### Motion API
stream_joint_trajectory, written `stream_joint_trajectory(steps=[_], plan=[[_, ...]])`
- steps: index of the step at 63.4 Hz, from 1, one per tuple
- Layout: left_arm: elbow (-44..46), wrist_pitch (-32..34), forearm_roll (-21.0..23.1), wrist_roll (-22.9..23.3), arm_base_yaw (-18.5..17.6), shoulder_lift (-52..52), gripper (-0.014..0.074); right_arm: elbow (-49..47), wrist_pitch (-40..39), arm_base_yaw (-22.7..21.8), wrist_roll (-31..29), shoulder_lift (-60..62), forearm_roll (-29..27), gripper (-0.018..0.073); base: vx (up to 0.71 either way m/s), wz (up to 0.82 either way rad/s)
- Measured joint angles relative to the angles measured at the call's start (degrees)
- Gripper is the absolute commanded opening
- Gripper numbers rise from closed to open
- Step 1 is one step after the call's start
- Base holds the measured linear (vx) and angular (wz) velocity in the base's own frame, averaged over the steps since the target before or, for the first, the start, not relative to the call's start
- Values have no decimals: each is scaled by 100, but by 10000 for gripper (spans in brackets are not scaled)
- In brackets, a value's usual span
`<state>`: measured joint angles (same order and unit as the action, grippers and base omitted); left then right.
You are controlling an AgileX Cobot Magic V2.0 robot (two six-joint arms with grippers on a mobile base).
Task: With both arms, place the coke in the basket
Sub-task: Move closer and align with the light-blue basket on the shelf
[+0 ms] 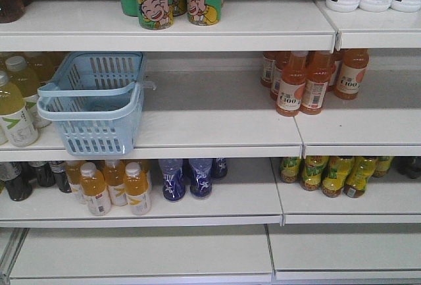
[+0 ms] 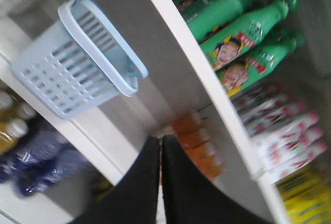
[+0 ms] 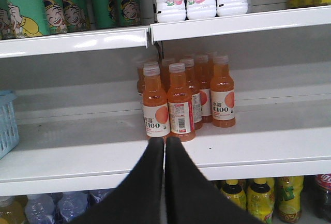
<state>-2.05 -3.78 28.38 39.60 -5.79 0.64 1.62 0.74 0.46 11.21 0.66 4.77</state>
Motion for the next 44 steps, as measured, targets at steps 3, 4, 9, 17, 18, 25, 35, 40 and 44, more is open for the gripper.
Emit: stream_joint_trajectory(steps=[3,4,9,17,18,25,35,40,44], plan=[[0,19,379,260,0,0,-6,0,0,0,0,0,0,-5,0,0],[0,19,500,326,0,0,-6,0,0,0,0,0,0,-5,0,0],[0,100,761,455,0,0,-6,0,0,0,0,0,0,-5,0,0],[0,489,968,569,0,0,-6,0,0,0,0,0,0,-5,0,0],[0,570,1035,622,0,0,-6,0,0,0,0,0,0,-5,0,0],[166,861,1506,1246,0,0,-6,0,0,0,0,0,0,-5,0,0],[1346,1112,843,1325,0,0,-6,0,0,0,0,0,0,-5,0,0],[1960,1146,105,1246,0,-52,6,0,0,0,0,0,0,-5,0,0],[2419,1056,-384,1233,0,-226,36,0,0,0,0,0,0,-5,0,0]])
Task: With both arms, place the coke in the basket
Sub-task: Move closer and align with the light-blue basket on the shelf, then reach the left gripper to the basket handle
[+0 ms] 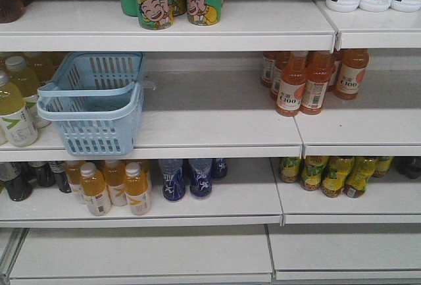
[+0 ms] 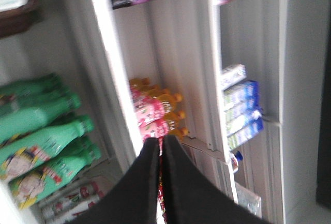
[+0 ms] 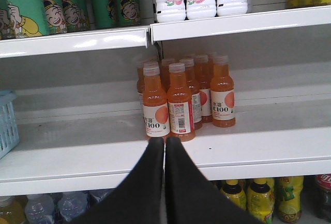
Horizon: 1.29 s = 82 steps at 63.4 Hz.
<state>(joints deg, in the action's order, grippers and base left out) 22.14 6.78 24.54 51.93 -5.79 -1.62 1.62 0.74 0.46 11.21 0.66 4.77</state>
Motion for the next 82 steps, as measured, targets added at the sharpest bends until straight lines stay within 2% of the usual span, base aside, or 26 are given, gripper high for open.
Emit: stream_joint_trajectory(steps=[3,9,19,26,32,42,51,63,69,82], plan=[[314,-147,-254,-13,-6,-200,71,0,0,0,0,0,0,-5,0,0],[733,-422,-446,-12,-67,-648,194,0,0,0,0,0,0,-5,0,0],[974,-496,-494,-29,-313,-1507,442,0,0,0,0,0,0,-5,0,0],[981,-611,-489,-29,-415,-2286,538,0,0,0,0,0,0,-5,0,0],[981,-625,-489,-29,-423,-2978,545,0,0,0,0,0,0,-5,0,0],[981,-519,-483,52,-423,-3986,510,0,0,0,0,0,0,-5,0,0],[981,16,-478,427,-423,-4855,471,0,0,0,0,0,0,-5,0,0],[981,1148,-611,1497,-423,-5964,461,0,0,0,0,0,0,-5,0,0],[981,1726,-1131,2436,-423,-6558,462,0,0,0,0,0,0,-5,0,0],[1009,3325,-2620,4657,-375,-7815,462,0,0,0,0,0,0,-5,0,0]])
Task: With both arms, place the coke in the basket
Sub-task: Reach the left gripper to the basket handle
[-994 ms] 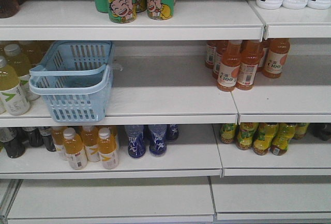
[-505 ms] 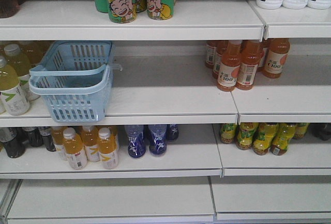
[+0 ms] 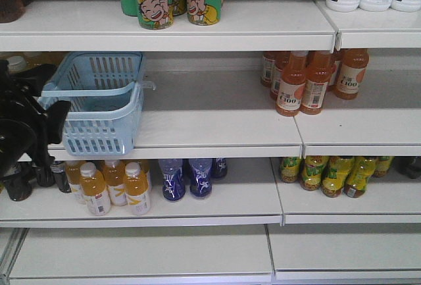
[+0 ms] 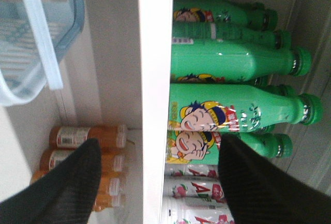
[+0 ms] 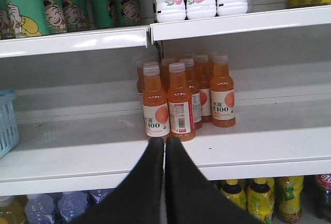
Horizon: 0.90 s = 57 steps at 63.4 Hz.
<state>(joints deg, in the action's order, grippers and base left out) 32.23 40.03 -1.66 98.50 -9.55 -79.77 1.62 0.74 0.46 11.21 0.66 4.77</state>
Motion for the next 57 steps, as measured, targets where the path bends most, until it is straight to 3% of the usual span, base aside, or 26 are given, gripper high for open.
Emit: stream_joint_trajectory(steps=[3,10,17,25,34,57], plan=[[0,291,-291,372,42,-282,462,0,0,0,0,0,0,-5,0,0],[7,1008,-518,909,184,-810,462,0,0,0,0,0,0,-5,0,0],[168,1760,-687,1235,326,-1237,468,0,0,0,0,0,0,-5,0,0],[429,2169,-1071,1483,440,-1521,484,0,0,0,0,0,0,-5,0,0],[647,1906,-1492,1504,527,-1708,488,0,0,0,0,0,0,-5,0,0],[1201,1230,-1761,1418,949,-2248,488,0,0,0,0,0,0,-5,0,0]])
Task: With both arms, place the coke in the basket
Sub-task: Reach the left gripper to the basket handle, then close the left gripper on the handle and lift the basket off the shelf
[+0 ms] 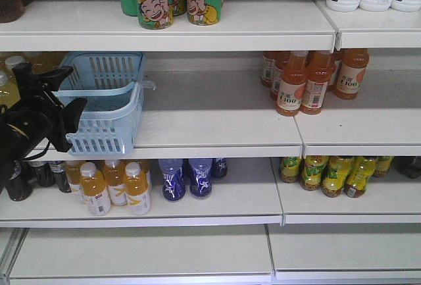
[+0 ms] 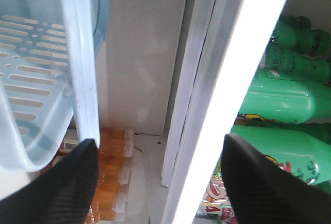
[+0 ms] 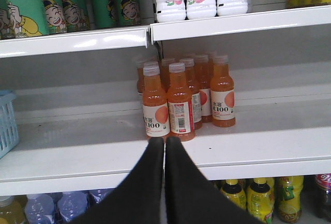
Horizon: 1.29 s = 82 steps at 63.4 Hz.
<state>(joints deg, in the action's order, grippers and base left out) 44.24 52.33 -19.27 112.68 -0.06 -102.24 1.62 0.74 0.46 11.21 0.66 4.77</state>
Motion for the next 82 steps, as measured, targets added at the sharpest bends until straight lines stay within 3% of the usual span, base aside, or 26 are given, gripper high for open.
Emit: stream_joint_trajectory(steps=[40,82], plan=[[283,-616,-110,22,0,-258,488,0,0,0,0,0,0,-5,0,0],[326,-570,-127,17,57,-353,488,0,0,0,0,0,0,-5,0,0]])
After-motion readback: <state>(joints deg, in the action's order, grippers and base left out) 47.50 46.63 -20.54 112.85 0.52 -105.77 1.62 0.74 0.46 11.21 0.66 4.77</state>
